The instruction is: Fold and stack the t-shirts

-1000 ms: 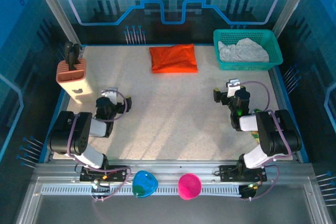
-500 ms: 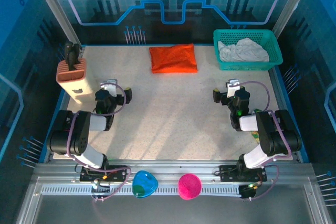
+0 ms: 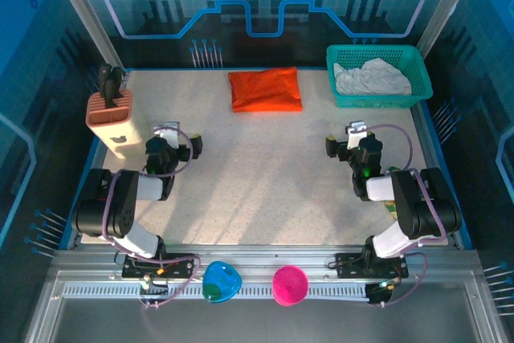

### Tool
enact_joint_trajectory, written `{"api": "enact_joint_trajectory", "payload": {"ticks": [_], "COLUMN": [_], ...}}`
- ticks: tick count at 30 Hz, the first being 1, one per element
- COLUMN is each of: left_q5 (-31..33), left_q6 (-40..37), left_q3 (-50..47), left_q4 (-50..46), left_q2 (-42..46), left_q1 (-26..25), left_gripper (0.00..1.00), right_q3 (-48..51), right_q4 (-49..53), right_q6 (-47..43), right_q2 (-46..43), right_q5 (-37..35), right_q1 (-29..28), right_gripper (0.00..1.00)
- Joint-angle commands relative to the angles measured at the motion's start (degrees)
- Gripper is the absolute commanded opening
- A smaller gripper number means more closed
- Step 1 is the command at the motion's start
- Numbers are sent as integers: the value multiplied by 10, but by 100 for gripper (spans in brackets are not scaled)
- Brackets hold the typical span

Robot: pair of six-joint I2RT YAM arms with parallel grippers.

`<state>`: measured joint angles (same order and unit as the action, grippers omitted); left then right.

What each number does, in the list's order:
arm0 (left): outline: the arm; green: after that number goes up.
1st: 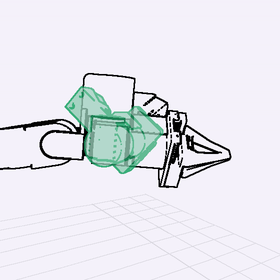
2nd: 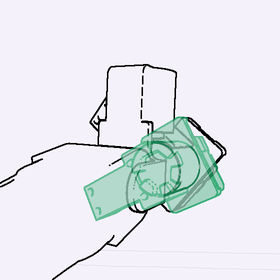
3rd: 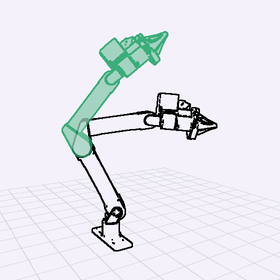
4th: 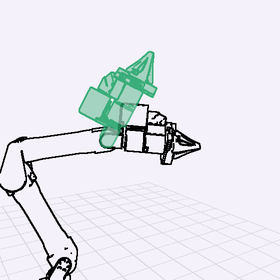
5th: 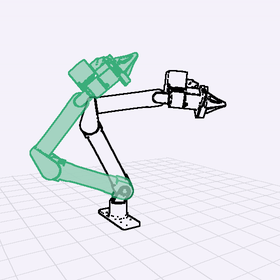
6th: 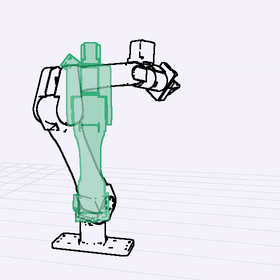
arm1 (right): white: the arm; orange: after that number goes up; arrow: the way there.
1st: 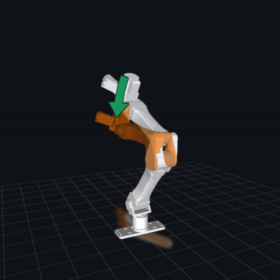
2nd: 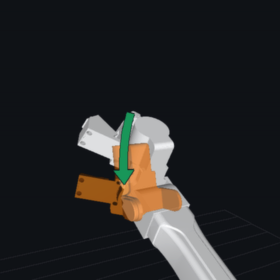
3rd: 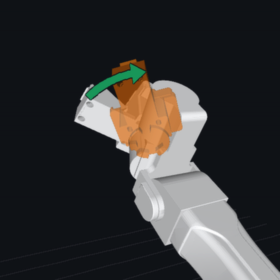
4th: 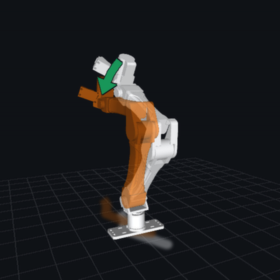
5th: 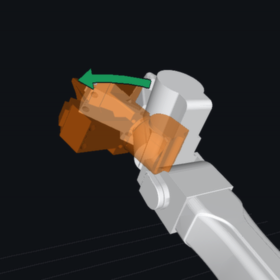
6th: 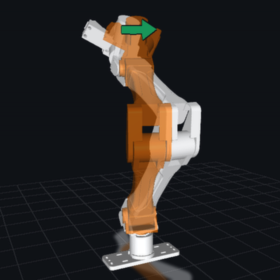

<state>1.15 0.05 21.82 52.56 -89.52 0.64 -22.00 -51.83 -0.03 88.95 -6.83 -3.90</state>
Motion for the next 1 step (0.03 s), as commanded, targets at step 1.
{"api": "enact_joint_trajectory", "payload": {"ticks": [1], "left_q5": [-15], "left_q6": [2], "left_q3": [3], "left_q4": [-1], "left_q2": [6], "left_q1": [5], "left_gripper": [99], "right_q3": [-6], "right_q4": [2], "right_q6": [1], "right_q2": [-6], "right_q5": [5], "right_q1": [0], "right_gripper": [100]}}
